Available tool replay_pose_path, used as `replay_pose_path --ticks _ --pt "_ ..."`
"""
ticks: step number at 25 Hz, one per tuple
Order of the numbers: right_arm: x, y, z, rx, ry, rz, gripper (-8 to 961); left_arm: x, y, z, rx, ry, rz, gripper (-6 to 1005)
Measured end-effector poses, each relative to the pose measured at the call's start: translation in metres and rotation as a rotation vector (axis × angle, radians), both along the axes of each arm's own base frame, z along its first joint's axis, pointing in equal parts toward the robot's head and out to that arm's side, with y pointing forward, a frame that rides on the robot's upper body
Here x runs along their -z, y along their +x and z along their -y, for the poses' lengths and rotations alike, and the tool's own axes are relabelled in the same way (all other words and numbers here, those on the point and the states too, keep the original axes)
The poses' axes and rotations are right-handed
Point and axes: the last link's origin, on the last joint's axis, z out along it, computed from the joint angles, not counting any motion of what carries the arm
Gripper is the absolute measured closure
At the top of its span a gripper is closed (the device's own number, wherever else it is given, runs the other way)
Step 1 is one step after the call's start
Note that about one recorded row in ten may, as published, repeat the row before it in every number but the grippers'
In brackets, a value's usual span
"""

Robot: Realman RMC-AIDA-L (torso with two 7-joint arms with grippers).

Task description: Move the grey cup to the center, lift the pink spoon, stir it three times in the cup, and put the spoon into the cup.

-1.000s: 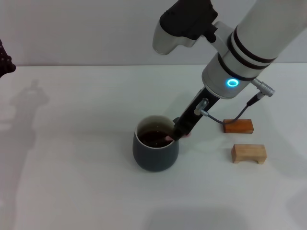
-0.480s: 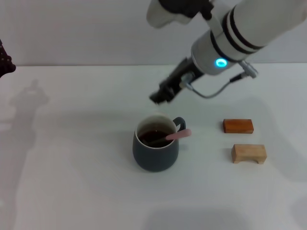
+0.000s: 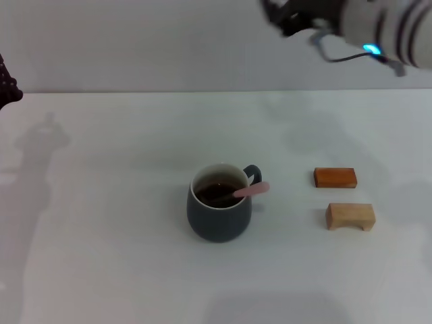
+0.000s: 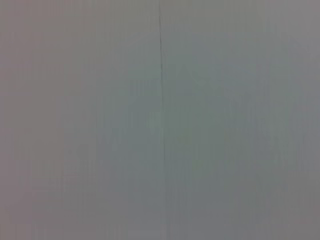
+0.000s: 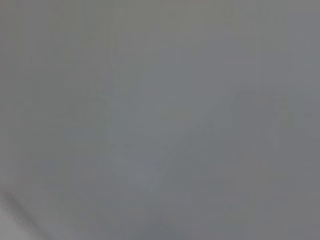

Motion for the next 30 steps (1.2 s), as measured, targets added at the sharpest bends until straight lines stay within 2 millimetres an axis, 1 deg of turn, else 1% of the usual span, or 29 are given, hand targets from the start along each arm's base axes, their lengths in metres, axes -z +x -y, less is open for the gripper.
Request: replay_pose_path --ticks 1,2,3,4,5,6,7,8,9,10,12,13,14,15,16,17,18,19,20,23,24,25,26,27,28,30 --pt "-0.012 0.02 0.002 0.0 0.113 -0.048 573 0.0 0.0 0.0 0.0 0.001 0.001 1001" --pt "-0.012 0.02 0.002 0.0 0.113 -0.048 573 0.0 0.0 0.0 0.0 0.001 0.004 1001" --pt "-0.02 0.037 0.007 0.001 0.204 -0.085 573 0.0 0.0 0.001 0.001 0.002 0.009 1001" --pt "-0.02 0.037 0.007 0.001 0.204 -0.085 573 0.0 0.0 0.001 0.002 0.002 0.015 1001" --pt "-0.026 0.057 0.016 0.008 0.289 -0.119 573 -0.001 -0.001 0.001 0.002 0.003 0.023 1001" --pt "-0.028 0.064 0.021 0.007 0.327 -0.133 573 -0.001 -0.001 0.001 0.003 0.004 0.031 1001" --pt "-0.028 0.064 0.021 0.007 0.327 -0.133 573 -0.002 -0.001 0.001 0.003 0.004 0.037 1001" --pt "-0.029 0.073 0.026 0.008 0.361 -0.144 573 -0.002 -0.002 0.001 0.003 0.004 0.041 1001" --pt "-0.03 0.09 0.038 0.019 0.424 -0.17 573 -0.002 -0.002 0.001 0.003 0.005 0.043 1001" --pt "-0.03 0.09 0.038 0.019 0.424 -0.17 573 -0.002 -0.002 0.002 0.003 0.005 0.044 1001" --pt "-0.032 0.108 0.048 0.043 0.487 -0.207 573 -0.002 -0.002 0.002 0.002 0.006 0.054 1001" --pt "-0.032 0.119 0.053 0.067 0.519 -0.228 573 -0.002 -0.002 0.002 0.001 0.006 0.064 1001" --pt "-0.037 0.144 0.062 0.126 0.603 -0.279 573 -0.002 -0.003 0.003 0.001 0.007 0.073 1001" --pt "-0.04 0.157 0.067 0.155 0.643 -0.294 573 -0.002 -0.003 0.003 -0.001 0.007 0.08 1001" --pt "-0.04 0.157 0.067 0.155 0.643 -0.294 573 -0.002 -0.004 0.004 -0.002 0.008 0.083 1001" --pt "-0.041 0.168 0.071 0.179 0.676 -0.301 573 -0.002 -0.004 0.004 -0.003 0.009 0.083 1001" --pt "-0.043 0.18 0.075 0.205 0.712 -0.301 573 -0.003 -0.005 0.004 -0.007 0.014 0.084 1001" --pt "-0.044 0.202 0.083 0.252 0.767 -0.294 573 -0.004 -0.006 0.004 -0.01 0.019 0.084 1001" --pt "-0.044 0.202 0.083 0.252 0.767 -0.294 573 -0.007 -0.008 0.005 -0.019 0.031 0.087 1001" --pt "-0.049 0.23 0.099 0.302 0.854 -0.274 573 -0.013 -0.015 0.009 -0.035 0.058 0.087 1001" --pt "-0.053 0.245 0.11 0.341 0.905 -0.27 574 -0.013 -0.015 0.009 -0.035 0.058 0.087 1001" --pt "-0.053 0.245 0.11 0.341 0.905 -0.27 574 -0.022 -0.022 0.014 -0.047 0.09 0.087 1001" --pt "-0.056 0.253 0.116 0.367 0.933 -0.274 574 -0.026 -0.026 0.017 -0.056 0.105 0.086 1001" --pt "-0.058 0.26 0.122 0.391 0.956 -0.278 574 -0.026 -0.026 0.017 -0.056 0.105 0.086 1001" --pt "-0.06 0.267 0.127 0.41 0.974 -0.272 574 -0.034 -0.033 0.02 -0.072 0.129 0.084 1001" --pt "-0.062 0.277 0.135 0.434 1.003 -0.256 574 -0.034 -0.033 0.02 -0.072 0.129 0.084 1001"
